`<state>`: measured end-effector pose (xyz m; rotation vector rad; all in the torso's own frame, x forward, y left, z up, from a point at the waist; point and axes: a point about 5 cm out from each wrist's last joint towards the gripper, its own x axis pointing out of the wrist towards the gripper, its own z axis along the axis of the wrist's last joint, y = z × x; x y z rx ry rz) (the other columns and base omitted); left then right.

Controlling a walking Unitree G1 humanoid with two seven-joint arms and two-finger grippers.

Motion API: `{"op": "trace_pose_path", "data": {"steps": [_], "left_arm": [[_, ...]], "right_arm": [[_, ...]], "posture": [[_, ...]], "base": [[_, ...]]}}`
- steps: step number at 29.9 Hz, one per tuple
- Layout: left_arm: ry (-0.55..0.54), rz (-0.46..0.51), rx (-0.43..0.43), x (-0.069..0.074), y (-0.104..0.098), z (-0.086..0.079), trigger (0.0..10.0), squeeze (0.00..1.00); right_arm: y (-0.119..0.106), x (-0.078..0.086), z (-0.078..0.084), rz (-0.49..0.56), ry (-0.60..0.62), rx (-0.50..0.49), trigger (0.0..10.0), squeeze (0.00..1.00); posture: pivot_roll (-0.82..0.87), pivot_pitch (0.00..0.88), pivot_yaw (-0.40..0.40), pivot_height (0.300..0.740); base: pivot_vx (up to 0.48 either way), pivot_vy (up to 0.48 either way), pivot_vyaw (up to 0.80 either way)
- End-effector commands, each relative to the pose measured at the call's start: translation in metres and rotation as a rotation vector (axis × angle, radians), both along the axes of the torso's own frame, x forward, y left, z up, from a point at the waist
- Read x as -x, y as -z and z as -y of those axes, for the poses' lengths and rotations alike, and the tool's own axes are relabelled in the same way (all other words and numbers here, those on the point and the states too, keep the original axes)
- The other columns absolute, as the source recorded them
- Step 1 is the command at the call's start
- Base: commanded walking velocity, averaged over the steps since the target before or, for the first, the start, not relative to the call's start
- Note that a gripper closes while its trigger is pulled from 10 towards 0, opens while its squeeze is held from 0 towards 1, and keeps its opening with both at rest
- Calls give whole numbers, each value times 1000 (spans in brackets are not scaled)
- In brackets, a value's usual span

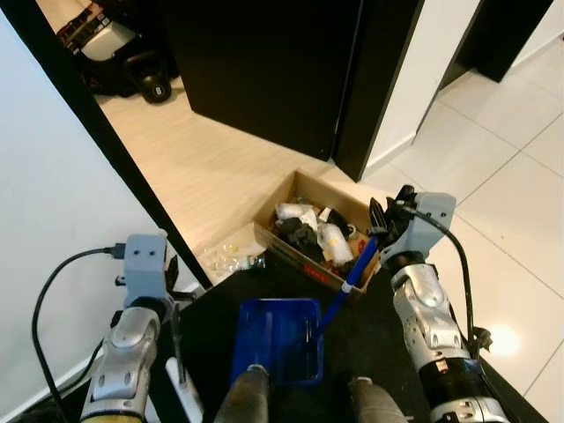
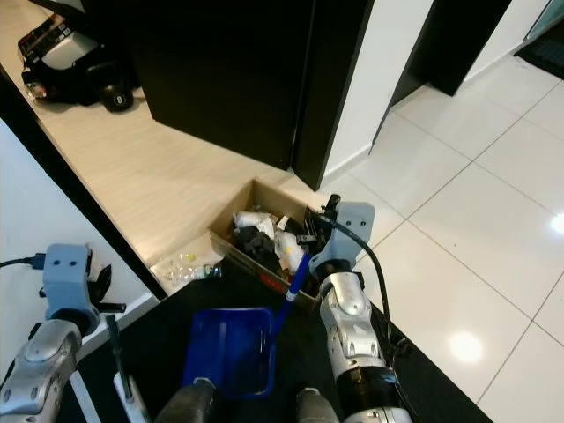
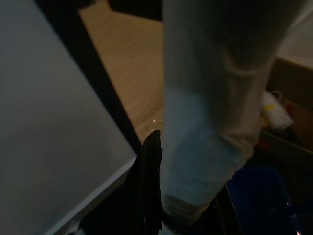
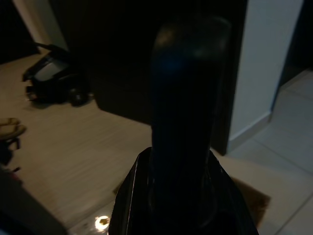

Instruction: Sweep floor

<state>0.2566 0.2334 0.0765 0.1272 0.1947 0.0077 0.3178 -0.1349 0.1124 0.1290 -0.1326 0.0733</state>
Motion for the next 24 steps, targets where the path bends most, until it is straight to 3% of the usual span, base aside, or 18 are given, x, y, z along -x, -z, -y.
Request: {"op": "trace_pose_path", "data": {"steps": [1,7,11,13,17,19,20,22,24], "left_arm": [[45,46,-3,0,-5,8,10000,0],[193,113,19,-6,-18,29,10000,0],[402,181,129,-15,-43,57,10000,0],[436,202,144,-17,-49,61,10000,0],[511,298,137,-34,-73,71,10000,0],[558,359,89,-49,-90,74,10000,0],[558,359,89,-49,-90,74,10000,0],[644,405,45,-66,-109,82,10000,0],[685,409,28,-72,-114,85,10000,0]], "right_arm": [[2,2,6,17,32,40,10000,0],[-2,-1,20,30,104,81,10000,0],[5,2,27,-15,118,92,10000,0],[7,3,28,-21,123,94,10000,0],[10,6,30,-27,147,78,10000,0],[8,7,27,-18,148,68,10000,0],[8,7,27,-18,148,68,10000,0],[5,9,22,-3,138,57,10000,0],[4,10,20,2,134,52,10000,0]], "posture": [[183,144,20,740],[172,145,26,740],[156,157,44,740],[156,159,45,740],[148,176,60,740],[139,197,80,740],[139,197,80,740],[132,223,97,740],[132,223,97,740]], "base": [[0,0,0],[0,0,0],[0,0,0],[0,0,0],[0,0,0],[0,0,0],[0,0,0],[0,0,0],[0,0,0]]}}
